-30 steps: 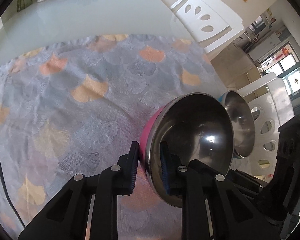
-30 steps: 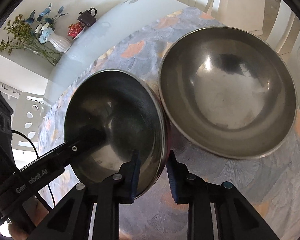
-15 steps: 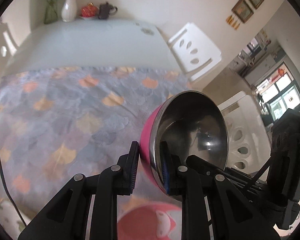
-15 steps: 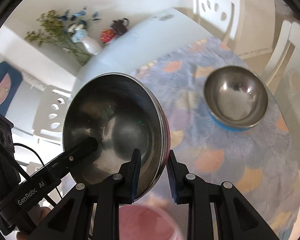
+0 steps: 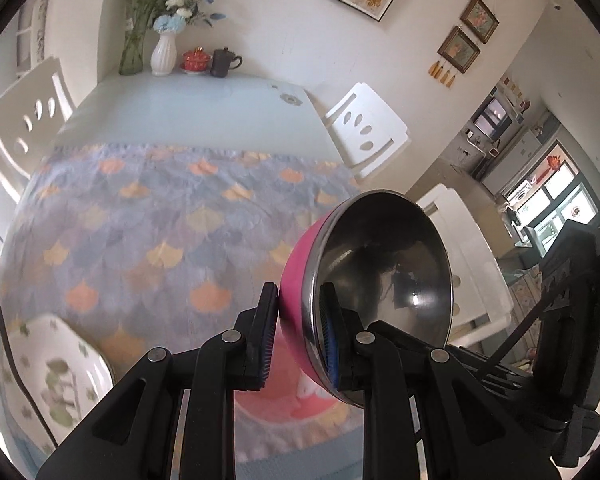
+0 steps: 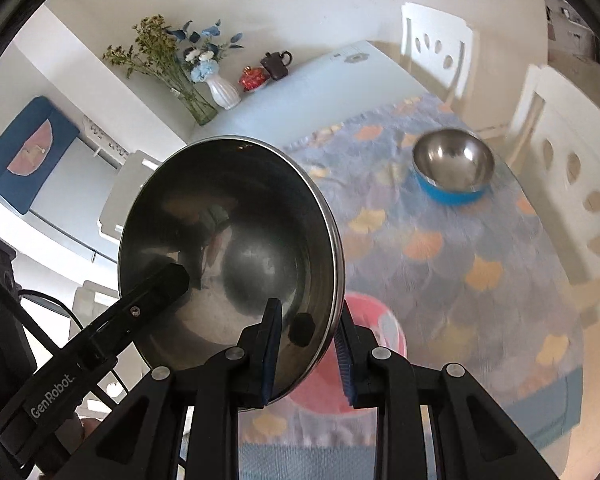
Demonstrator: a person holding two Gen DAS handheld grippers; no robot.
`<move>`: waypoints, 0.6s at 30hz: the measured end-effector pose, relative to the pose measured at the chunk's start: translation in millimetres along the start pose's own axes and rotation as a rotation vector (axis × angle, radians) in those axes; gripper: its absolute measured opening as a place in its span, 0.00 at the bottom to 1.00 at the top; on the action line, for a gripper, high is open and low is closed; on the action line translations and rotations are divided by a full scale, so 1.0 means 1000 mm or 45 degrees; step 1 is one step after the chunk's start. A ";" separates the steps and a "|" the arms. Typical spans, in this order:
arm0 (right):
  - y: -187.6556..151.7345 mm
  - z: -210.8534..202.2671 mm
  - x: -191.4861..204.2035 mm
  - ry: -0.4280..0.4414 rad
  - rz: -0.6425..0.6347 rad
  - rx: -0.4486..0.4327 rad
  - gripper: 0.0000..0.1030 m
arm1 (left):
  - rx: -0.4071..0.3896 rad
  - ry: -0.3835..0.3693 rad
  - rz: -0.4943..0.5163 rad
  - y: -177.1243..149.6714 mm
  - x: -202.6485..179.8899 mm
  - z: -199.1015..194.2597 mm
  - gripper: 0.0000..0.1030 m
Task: Organize plates and bowls
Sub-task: 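Carry the pink-sided steel bowl with both grippers over the pink bowl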
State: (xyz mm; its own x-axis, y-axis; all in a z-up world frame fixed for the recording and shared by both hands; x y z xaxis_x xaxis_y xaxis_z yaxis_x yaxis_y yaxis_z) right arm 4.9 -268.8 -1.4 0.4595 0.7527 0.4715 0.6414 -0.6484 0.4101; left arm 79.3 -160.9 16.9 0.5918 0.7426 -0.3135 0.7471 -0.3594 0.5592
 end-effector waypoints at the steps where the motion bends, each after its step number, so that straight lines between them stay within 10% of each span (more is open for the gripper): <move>1: -0.006 0.001 -0.003 -0.004 0.005 0.011 0.24 | 0.009 0.000 -0.007 -0.006 0.001 0.001 0.17; 18: -0.079 0.060 -0.059 -0.152 0.056 0.264 0.24 | 0.193 0.110 0.004 -0.090 0.016 0.065 0.17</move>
State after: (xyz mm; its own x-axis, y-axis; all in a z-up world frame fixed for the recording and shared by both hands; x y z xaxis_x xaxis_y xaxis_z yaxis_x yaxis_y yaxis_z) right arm -35.5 -255.5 -108.7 0.5512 0.7404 0.3847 0.7261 -0.6528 0.2161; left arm 41.2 -152.9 -88.3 0.5710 0.7848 -0.2408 0.7861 -0.4381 0.4361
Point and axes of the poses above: each gripper's, at about its wrist camera, not at the fingertips, and z roughly the way its jaws point, x to its left, y to its top, the point moved 8 cm from there along z, roughly the way its jaws point, and after that the axes turned 4 degrees about y, right-handed, at the moved point
